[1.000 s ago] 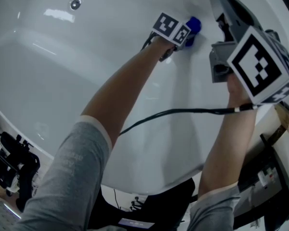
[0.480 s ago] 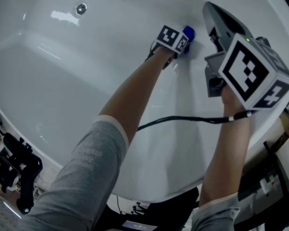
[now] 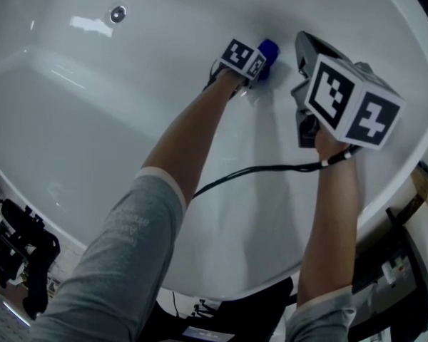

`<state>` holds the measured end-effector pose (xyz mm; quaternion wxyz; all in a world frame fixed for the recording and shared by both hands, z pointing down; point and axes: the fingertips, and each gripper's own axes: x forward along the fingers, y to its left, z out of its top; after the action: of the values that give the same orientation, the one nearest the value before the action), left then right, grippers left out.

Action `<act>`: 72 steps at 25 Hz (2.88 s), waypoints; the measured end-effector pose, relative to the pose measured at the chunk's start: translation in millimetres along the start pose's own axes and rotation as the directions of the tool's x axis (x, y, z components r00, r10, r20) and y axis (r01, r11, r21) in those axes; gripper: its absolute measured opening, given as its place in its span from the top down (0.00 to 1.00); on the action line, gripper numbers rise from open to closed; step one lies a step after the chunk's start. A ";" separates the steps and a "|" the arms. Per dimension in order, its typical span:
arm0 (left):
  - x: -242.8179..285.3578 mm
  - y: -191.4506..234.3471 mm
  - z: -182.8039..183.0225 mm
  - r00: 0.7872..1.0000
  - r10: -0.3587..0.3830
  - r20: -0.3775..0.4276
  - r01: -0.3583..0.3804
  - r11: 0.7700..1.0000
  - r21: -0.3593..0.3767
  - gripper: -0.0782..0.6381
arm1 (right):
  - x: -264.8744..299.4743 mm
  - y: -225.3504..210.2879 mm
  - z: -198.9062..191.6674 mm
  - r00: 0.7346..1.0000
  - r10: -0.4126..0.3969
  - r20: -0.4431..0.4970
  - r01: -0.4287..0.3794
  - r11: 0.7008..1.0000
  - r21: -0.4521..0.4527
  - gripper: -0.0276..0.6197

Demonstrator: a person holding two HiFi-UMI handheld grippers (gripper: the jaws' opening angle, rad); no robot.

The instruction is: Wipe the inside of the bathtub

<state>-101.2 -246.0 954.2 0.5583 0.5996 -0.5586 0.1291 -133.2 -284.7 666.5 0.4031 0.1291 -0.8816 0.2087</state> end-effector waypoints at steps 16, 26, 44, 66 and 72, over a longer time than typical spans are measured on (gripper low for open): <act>-83.7 118.9 -25.8 0.975 0.221 0.010 -0.221 0.975 -0.040 0.73 | -4.3 -8.7 10.3 0.999 -0.001 0.032 0.000 0.999 0.044 0.94; -79.5 113.9 -27.2 0.984 0.178 -0.020 -0.179 0.982 -0.055 0.73 | -3.5 -1.2 14.3 0.999 0.009 0.036 -0.010 1.000 0.025 0.94; -37.5 40.7 -36.8 0.997 0.076 0.031 -0.077 0.996 0.036 0.73 | -0.9 -8.8 8.9 0.999 -0.011 0.031 0.010 1.000 0.026 0.94; -50.2 67.7 -4.8 0.992 0.109 0.057 -0.108 0.994 -0.012 0.73 | -25.4 -21.9 45.3 0.986 -0.042 0.160 0.030 0.996 0.083 0.94; -12.4 13.8 6.0 0.999 0.045 -0.012 -0.044 0.999 0.026 0.73 | -34.9 -23.8 49.1 0.984 -0.032 0.177 0.016 0.996 0.093 0.94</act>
<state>-119.5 -240.9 949.8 0.5512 0.5933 -0.5665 0.1524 -133.6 -326.7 617.3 0.3188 0.1762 -0.9021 0.2313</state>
